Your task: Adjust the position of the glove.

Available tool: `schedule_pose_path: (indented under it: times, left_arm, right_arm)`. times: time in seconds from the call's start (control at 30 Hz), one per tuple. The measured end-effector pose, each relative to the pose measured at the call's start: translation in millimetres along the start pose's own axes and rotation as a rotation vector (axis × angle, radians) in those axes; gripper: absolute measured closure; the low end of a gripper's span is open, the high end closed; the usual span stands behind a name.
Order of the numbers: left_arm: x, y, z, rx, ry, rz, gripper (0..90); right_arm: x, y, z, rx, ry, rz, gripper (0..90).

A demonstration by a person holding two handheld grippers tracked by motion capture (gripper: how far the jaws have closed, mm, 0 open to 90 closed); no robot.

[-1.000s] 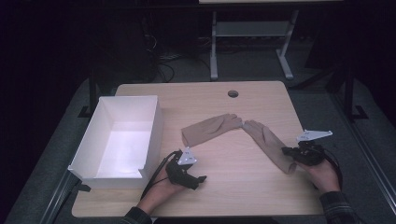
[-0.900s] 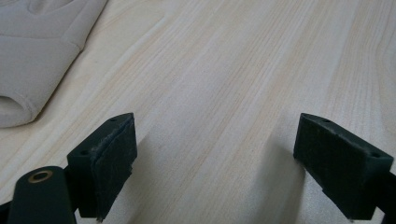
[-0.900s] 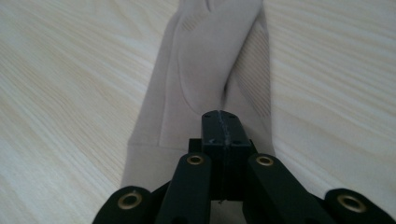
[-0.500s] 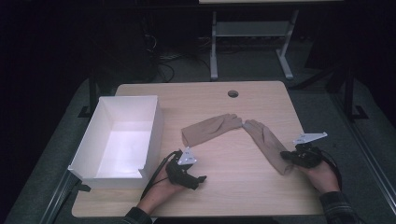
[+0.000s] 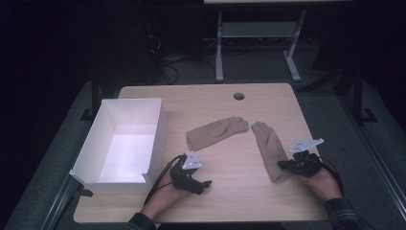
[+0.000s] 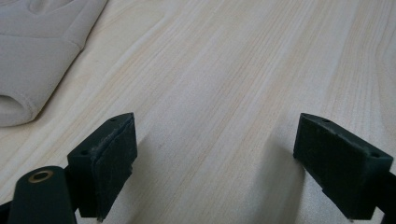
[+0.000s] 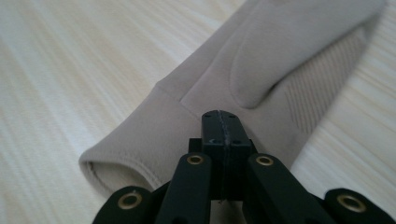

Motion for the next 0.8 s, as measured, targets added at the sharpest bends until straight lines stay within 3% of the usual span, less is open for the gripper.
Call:
schedule_pose_path:
  times: [0.27,0.37,0.4,0.6,0.8]
  left_arm:
    - [0.1,0.3,-0.1,0.003,0.001,0.001,12.9]
    - [0.1,0.3,-0.1,0.003,0.001,0.001,12.9]
    - [0.1,0.3,-0.1,0.003,0.001,0.001,12.9]
    - [0.1,0.3,0.0,0.003,0.001,0.001,12.9]
    - [0.6,0.5,-0.2,0.005,-0.005,0.0,12.9]
  right_arm:
    - [1.5,-16.3,2.4,0.069,-0.01,0.043,89.8]
    - [3.4,-16.9,4.8,0.065,0.003,0.05,89.8]
    - [5.5,-14.5,11.6,0.051,0.032,0.048,89.8]
    - [3.0,-1.7,31.1,0.031,0.071,0.014,89.8]
    - [-12.2,12.6,45.4,0.011,0.073,-0.023,89.8]
Point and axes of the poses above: each handheld gripper's, and its own axes: x roughly backward along the jaws, z roughly out of its top, y roughly to its right, the point moved 7 cm from there along -x, roughly forward along the jaws, and after that the axes turned 12 degrees about -z, right-handed, at the moved point
